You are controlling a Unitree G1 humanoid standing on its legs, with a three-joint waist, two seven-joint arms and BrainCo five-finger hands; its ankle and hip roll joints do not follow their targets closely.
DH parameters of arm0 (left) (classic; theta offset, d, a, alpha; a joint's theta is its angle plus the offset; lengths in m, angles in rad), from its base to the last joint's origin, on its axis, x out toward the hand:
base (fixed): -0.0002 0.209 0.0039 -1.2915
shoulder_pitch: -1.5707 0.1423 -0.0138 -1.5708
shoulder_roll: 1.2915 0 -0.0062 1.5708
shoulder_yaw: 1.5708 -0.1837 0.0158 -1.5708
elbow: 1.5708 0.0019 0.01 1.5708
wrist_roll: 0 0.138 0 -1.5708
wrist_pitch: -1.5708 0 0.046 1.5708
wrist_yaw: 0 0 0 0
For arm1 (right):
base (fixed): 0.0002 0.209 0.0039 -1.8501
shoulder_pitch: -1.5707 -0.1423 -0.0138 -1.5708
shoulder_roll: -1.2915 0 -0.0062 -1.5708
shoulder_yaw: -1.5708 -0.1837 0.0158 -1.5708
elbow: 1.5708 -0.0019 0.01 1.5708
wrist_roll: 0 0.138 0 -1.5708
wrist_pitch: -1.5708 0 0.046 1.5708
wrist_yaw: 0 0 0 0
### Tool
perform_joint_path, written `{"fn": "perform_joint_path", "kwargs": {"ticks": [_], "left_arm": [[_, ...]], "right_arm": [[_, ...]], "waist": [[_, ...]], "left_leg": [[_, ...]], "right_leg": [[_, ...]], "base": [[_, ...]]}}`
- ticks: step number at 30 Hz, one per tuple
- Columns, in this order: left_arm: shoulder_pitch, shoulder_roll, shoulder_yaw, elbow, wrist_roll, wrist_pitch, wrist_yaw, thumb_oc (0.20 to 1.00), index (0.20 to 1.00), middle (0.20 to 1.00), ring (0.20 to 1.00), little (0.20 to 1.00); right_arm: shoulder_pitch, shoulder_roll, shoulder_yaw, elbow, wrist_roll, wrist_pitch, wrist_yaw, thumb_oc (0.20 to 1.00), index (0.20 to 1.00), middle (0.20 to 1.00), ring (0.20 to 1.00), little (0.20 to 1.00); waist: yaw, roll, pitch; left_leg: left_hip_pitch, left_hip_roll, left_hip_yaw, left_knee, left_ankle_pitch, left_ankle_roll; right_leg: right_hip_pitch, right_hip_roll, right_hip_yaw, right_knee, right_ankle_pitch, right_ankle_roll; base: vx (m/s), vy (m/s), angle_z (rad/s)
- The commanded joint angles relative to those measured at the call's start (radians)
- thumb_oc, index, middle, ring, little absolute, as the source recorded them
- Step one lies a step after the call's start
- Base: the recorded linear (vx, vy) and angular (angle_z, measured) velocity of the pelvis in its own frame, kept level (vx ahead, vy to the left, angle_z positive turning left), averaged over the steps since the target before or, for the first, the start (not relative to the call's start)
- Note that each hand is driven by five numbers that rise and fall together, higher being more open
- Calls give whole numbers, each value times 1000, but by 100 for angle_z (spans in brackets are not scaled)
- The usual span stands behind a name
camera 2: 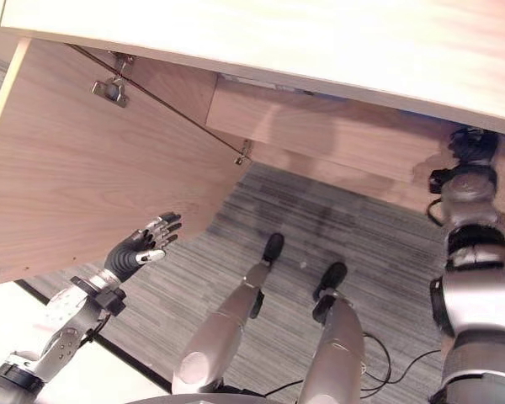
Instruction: Put the empty folder in the office cabinet
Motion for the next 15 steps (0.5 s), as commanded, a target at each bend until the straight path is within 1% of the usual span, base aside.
{"fn": "perform_joint_path", "kwargs": {"ticks": [1,2,3,5,6,8,9,11,12,13,14,15], "left_arm": [[42,-4,8,33,-16,-38,-10,1000,1000,1000,1000,1000],[47,-17,12,50,-11,-39,-10,1000,1000,1000,1000,1000],[60,-42,25,88,8,-39,-4,1000,1000,1000,1000,1000],[74,-62,43,121,24,-36,0,1000,1000,1000,1000,1000],[76,-61,42,121,24,-36,-1,1000,1000,1000,1000,1000],[86,-79,58,153,45,-30,4,1000,1000,1000,1000,1000],[97,-93,76,184,69,-28,8,1000,1000,1000,1000,1000],[109,-106,90,200,87,-29,17,1000,1000,1000,1000,1000],[118,-124,110,226,101,-29,25,1000,1000,1000,1000,1000],[118,-123,110,226,101,-29,25,1000,1000,1000,1000,1000],[116,-143,117,249,116,-28,38,1000,1000,1000,1000,1000],[116,-143,118,249,116,-28,38,1000,1000,1000,1000,1000]], "right_arm": [[110,43,-48,-113,-21,-111,-33,200,200,200,200,200],[178,79,-76,-164,-34,-116,-29,200,200,200,200,200],[317,158,-110,-274,-55,-126,-5,200,200,200,200,200],[439,219,-121,-357,-81,-129,31,200,200,200,200,200],[444,221,-122,-361,-82,-127,30,200,200,200,200,200],[547,270,-129,-431,-97,-124,72,200,200,200,200,200],[628,313,-130,-450,-101,-118,104,200,200,200,200,200],[683,358,-118,-464,-82,-113,139,200,200,200,200,200],[726,388,-98,-457,-81,-102,164,200,200,200,200,200],[726,388,-98,-457,-81,-102,164,200,200,200,200,200],[744,416,-83,-436,-63,-91,183,200,200,200,200,200],[744,416,-83,-436,-63,-91,183,200,200,200,200,200]], "waist": [[7,-46,-44],[3,-57,-49],[-14,-83,-58],[-29,-110,-71],[-29,-110,-72],[-46,-136,-85],[-63,-157,-97],[-76,-180,-107],[-87,-201,-116],[-87,-201,-114],[-95,-213,-123],[-95,-213,-121]], "left_leg": [[63,34,77,-63,-70,15],[71,35,74,-65,-73,16],[89,38,75,-71,-75,18],[109,43,73,-77,-79,19],[111,43,73,-78,-78,19],[139,47,79,-86,-82,19],[168,52,82,-94,-88,21],[203,59,90,-101,-94,23],[242,69,104,-106,-101,25],[245,70,105,-107,-101,26],[275,78,114,-108,-105,27],[277,78,114,-109,-105,27]], "right_leg": [[60,3,49,-31,-14,124],[67,4,48,-35,-12,124],[91,7,42,-54,-2,125],[114,10,40,-69,5,126],[116,10,39,-70,5,127],[144,13,36,-88,14,128],[170,13,34,-95,22,130],[199,14,33,-108,33,135],[231,18,38,-118,44,140],[234,19,38,-119,45,141],[261,21,40,-129,50,143],[263,21,40,-130,51,143]], "base": [[7,-13,8],[0,0,0],[18,3,-5],[20,12,-5],[23,24,-5],[38,40,-6],[68,55,-12],[74,83,-13],[47,78,-11],[41,110,-15],[9,55,-17],[20,98,-15]]}}
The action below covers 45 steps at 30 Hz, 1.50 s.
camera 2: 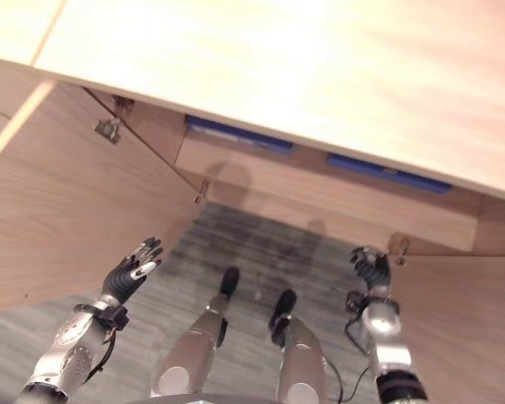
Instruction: Put the empty folder in the office cabinet
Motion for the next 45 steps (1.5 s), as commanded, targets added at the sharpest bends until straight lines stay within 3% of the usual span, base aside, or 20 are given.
{"fn": "perform_joint_path", "kwargs": {"ticks": [1,2,6,9,10,11,13,19,21,24,26,27,28,31,33,35,39,42,45], "left_arm": [[23,0,11,-20,49,-37,19,1000,1000,1000,1000,1000],[23,-13,15,-3,63,-39,28,1000,1000,1000,1000,1000],[25,-39,20,65,117,-39,44,1000,1000,1000,1000,1000],[16,-47,3,113,161,-34,49,1000,1000,1000,1000,1000],[6,-56,-1,141,169,-33,59,1000,1000,1000,1000,1000],[-22,-73,-14,198,185,-34,74,1000,1000,1000,1000,1000],[-26,-70,-20,229,219,-42,78,1000,1000,1000,1000,1000],[-2,-83,5,317,288,-45,111,1000,1000,1000,1000,1000],[-13,-124,10,378,300,-47,145,1000,1000,1000,1000,1000],[-32,-145,13,411,302,-53,164,1000,1000,1000,1000,1000],[-35,-158,16,408,297,-55,173,1000,1000,1000,1000,1000],[-40,-168,19,411,293,-53,178,1000,1000,1000,1000,1000],[-47,-181,22,394,279,-50,179,1000,1000,1000,1000,1000],[-41,-177,22,376,286,-52,181,1000,1000,1000,1000,1000],[-46,-178,25,378,284,-50,183,1000,1000,1000,1000,1000],[-53,-188,26,394,275,-47,189,1000,1000,1000,1000,1000],[-45,-198,12,382,274,-38,183,1000,1000,1000,1000,1000],[-38,-192,14,370,277,-34,175,1000,1000,1000,1000,1000],[-33,-170,14,346,292,-27,162,1000,1000,1000,1000,1000]], "right_arm": [[-42,-24,3,10,-1,-15,41,200,200,200,200,200],[-24,-1,25,30,10,-6,64,1000,1000,1000,1000,1000],[19,25,80,88,-6,22,123,1000,1000,1000,1000,1000],[28,33,88,124,-12,28,131,1000,1000,1000,1000,1000],[30,37,92,126,-14,32,132,1000,1000,1000,1000,1000],[28,43,100,147,-1,35,138,1000,1000,1000,1000,1000],[31,39,103,168,2,36,147,1000,1000,1000,1000,1000],[33,37,131,194,-33,44,163,1000,1000,1000,1000,1000],[19,26,147,203,-48,44,150,1000,1000,1000,1000,1000],[-9,19,156,222,-48,41,139,1000,1000,1000,1000,1000],[-25,9,163,215,-53,37,132,1000,1000,1000,1000,1000],[-37,4,168,213,-54,37,126,1000,1000,1000,1000,1000],[-78,-7,184,213,-55,43,113,1000,1000,1000,1000,1000],[-81,-13,184,209,-53,47,119,1000,1000,1000,1000,1000],[-83,-13,180,210,-49,47,120,1000,1000,1000,1000,1000],[-75,-5,173,213,-35,54,121,1000,1000,1000,1000,1000],[-45,2,149,216,-31,63,117,1000,1000,1000,1000,1000],[-41,21,130,230,-22,71,116,1000,1000,1000,1000,1000],[-46,58,105,268,-9,82,107,1000,1000,1000,1000,1000]], "waist": [[15,25,2],[9,15,-9],[-3,0,-51],[-20,2,-62],[-31,2,-67],[-56,9,-83],[-55,11,-102],[-20,12,-147],[4,22,-141],[8,28,-141],[9,29,-139],[6,26,-129],[-15,21,-126],[-24,16,-125],[-31,16,-131],[-45,20,-151],[-52,33,-170],[-48,29,-186],[-24,3,-188]], "left_leg": [[120,62,80,-98,-48,-6],[154,66,87,-100,-54,-4],[259,70,74,-109,-72,2],[282,62,47,-104,-70,7],[287,57,34,-98,-69,7],[295,48,-9,-86,-66,2],[302,44,-33,-90,-64,-6],[313,61,-51,-137,-33,-38],[264,62,-86,-137,24,-85],[236,66,-82,-147,44,-103],[215,86,-16,-142,51,-106],[206,106,68,-118,49,-102],[217,208,311,-25,18,-84],[278,240,316,37,-42,-98],[300,251,319,45,-51,-100],[371,288,365,30,-69,-108],[390,276,433,-36,-55,-105],[402,236,434,-96,-57,-95],[395,173,411,-128,-69,-56]], "right_leg": [[55,-12,27,23,19,114],[89,-11,31,9,19,114],[175,-9,28,26,22,130],[191,0,74,46,55,154],[194,17,135,47,66,166],[207,74,309,40,60,180],[258,89,365,-20,17,153],[351,77,267,-134,-21,133],[402,80,200,-218,-35,113],[415,83,170,-255,-26,105],[427,70,140,-287,-8,109],[436,54,123,-297,-1,112],[413,18,76,-297,33,105],[429,-8,44,-284,37,98],[427,-19,25,-277,42,94],[427,-39,-30,-249,43,95],[442,-57,-96,-241,60,107],[442,-87,-117,-224,84,129],[445,-145,-142,-203,124,169]], "base": [[23,99,-17],[26,134,-13],[52,102,-5],[39,39,10],[41,15,60],[58,0,66],[55,-40,93],[-14,-87,60],[-226,-123,103],[-150,-26,72],[-125,52,44],[-340,187,56],[-289,159,58],[-156,88,57],[-69,78,64],[-50,145,75],[-28,171,95],[22,216,62],[10,306,85]]}}
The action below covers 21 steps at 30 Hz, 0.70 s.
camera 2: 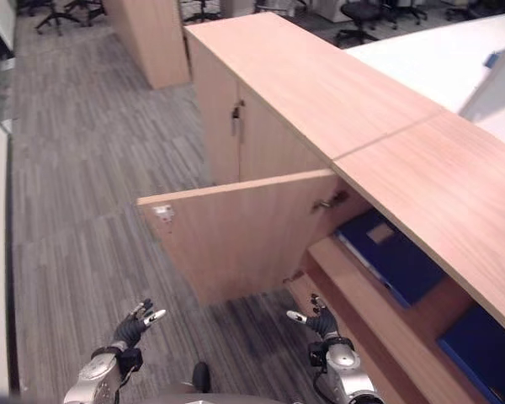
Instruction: Put the empty folder in the office cabinet
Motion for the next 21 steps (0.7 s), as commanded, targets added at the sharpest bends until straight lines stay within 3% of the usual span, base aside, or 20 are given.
{"fn": "perform_joint_path", "kwargs": {"ticks": [1,4,8,9,10,12,14,21], "left_arm": [[-29,3,5,-45,16,-26,-19,1000,1000,1000,1000,1000],[-30,10,10,-47,18,-23,-22,1000,1000,1000,1000,1000],[-31,22,18,-51,23,-25,-16,1000,1000,1000,1000,1000],[-31,25,17,-57,20,-26,-15,1000,1000,1000,1000,1000],[-34,25,11,-65,15,-27,-13,1000,1000,1000,1000,1000],[-52,26,-7,-60,14,-33,-15,1000,1000,1000,1000,1000],[-64,17,-5,-38,20,-36,-10,1000,1000,1000,1000,1000],[-40,0,5,-51,17,-35,-6,1000,1000,1000,1000,1000]], "right_arm": [[-42,-15,-34,25,20,-9,-14,1000,1000,1000,1000,1000],[-48,-2,-37,31,24,-8,-16,1000,1000,1000,1000,1000],[-70,18,-23,38,22,-2,-14,1000,1000,1000,1000,1000],[-72,21,-23,37,28,-4,-16,1000,1000,1000,1000,1000],[-66,20,-24,33,33,-7,-17,1000,1000,1000,1000,1000],[-60,17,-19,32,49,-18,-19,1000,1000,1000,1000,1000],[-51,15,-14,49,42,-20,-16,1000,1000,1000,1000,1000],[-30,8,-18,65,35,-16,-10,1000,1000,1000,1000,1000]], "waist": [[23,4,-2],[34,-6,8],[43,-1,37],[41,4,41],[30,12,43],[20,9,44],[12,4,28],[13,-4,10]], "left_leg": [[23,79,35,49,-71,-98],[24,55,30,51,-85,-77],[46,25,33,52,-103,-38],[50,23,25,49,-102,-34],[62,14,-1,38,-99,-30],[50,-6,-38,48,-95,-30],[58,-22,-60,29,-98,-31],[78,-24,-63,15,-104,-33]], "right_leg": [[-50,39,8,-109,5,72],[-61,9,9,-55,16,87],[-119,-44,51,107,122,123],[-132,-26,84,117,112,123],[-154,38,159,93,57,103],[-130,114,203,-26,-27,75],[-116,147,228,-100,-22,59],[-74,154,241,-179,-1,62]], "base": [[0,135,35],[13,144,23],[9,176,10],[75,161,10],[106,149,11],[93,70,28],[108,-5,79],[80,-19,17]]}}
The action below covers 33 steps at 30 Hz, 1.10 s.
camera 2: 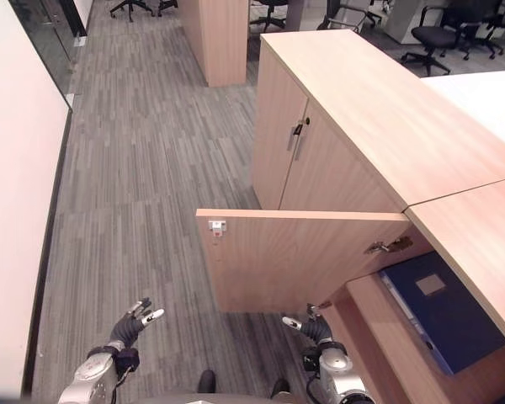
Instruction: Put the empty folder in the office cabinet
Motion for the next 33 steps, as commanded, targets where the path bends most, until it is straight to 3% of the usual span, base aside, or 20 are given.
{"fn": "perform_joint_path", "kwargs": {"ticks": [1,16,26,33], "left_arm": [[-41,-7,3,-38,13,-38,-1,1000,1000,1000,1000,1000],[-101,-11,2,-62,23,-50,20,1000,1000,1000,1000,1000],[-321,66,-1,-46,-26,-75,48,1000,1000,1000,1000,1000],[-409,72,-21,-9,-51,-78,38,1000,1000,1000,1000,1000]], "right_arm": [[-8,-34,-22,-38,33,-35,-1,1000,1000,1000,1000,1000],[35,-42,-17,-60,21,-32,14,1000,1000,1000,1000,1000],[52,-57,25,-73,-10,-33,40,1000,1000,1000,1000,1000],[59,-64,27,-69,-13,-32,51,1000,1000,1000,1000,1000]], "waist": [[12,13,-7],[-25,26,-37],[-87,37,-60],[-114,37,-68]], "left_leg": [[35,29,77,23,-71,-36],[96,39,107,6,-90,-47],[131,51,171,2,-100,-57],[139,55,193,2,-103,-58]], "right_leg": [[19,-53,-8,100,-48,86],[73,-55,5,33,-34,88],[78,-47,53,13,-17,93],[70,-45,74,15,-13,97]], "base": [[80,-8,4],[44,-10,-7],[27,6,-18],[-4,0,-19]]}}
